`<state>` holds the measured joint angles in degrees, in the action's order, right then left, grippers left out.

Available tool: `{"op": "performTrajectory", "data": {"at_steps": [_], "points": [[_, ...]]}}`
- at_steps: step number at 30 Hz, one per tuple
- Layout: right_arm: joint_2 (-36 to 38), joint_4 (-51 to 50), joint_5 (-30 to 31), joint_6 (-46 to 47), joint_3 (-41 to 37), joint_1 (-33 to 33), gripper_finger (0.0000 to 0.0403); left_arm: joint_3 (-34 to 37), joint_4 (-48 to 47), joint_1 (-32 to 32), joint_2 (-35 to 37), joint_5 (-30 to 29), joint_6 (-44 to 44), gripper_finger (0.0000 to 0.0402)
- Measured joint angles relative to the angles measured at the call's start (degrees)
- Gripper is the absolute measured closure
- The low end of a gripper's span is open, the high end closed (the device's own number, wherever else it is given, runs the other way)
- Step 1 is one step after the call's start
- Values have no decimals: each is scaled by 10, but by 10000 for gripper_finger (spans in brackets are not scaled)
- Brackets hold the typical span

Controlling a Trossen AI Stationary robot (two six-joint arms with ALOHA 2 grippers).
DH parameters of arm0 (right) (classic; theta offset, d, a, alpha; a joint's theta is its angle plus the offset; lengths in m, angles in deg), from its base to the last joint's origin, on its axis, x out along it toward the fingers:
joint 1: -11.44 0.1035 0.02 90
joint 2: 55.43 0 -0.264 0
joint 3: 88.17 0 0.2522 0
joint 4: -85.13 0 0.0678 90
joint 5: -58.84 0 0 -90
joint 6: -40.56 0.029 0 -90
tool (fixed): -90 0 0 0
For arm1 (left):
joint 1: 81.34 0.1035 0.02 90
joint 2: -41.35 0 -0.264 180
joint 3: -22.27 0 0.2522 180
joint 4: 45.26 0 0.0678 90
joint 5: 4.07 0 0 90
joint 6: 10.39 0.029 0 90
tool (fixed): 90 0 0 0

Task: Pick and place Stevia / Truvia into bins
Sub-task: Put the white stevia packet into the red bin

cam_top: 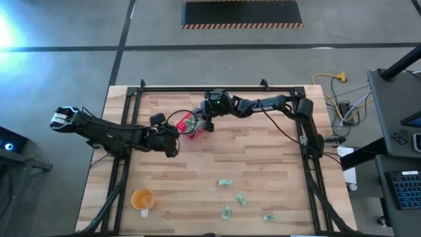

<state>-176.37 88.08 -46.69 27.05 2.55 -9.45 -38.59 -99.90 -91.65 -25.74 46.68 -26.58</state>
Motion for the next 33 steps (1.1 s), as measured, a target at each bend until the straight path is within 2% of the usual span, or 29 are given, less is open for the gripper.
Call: {"op": "performTrajectory", "data": {"at_steps": [7, 13, 18, 25, 30, 33], "points": [[14, -31, 0, -14, 2, 0, 285, 5, 7, 0, 0, 3, 0, 246], [83, -172, -2, -62, 0, 10, 257, 8, 61, 0, -3, 85, 34, 246], [143, -262, -40, -98, -24, 31, 258, 15, 152, 0, -19, 132, 98, 246], [215, -329, -46, -120, -85, 50, 272, 16, 314, 0, -79, 192, 214, 246], [279, -344, -45, -104, -152, 51, 283, 14, 441, 0, -149, 280, 270, 246], [327, -347, -43, -91, -200, 49, 289, 8, 512, -1, -203, 340, 274, 246]]}}
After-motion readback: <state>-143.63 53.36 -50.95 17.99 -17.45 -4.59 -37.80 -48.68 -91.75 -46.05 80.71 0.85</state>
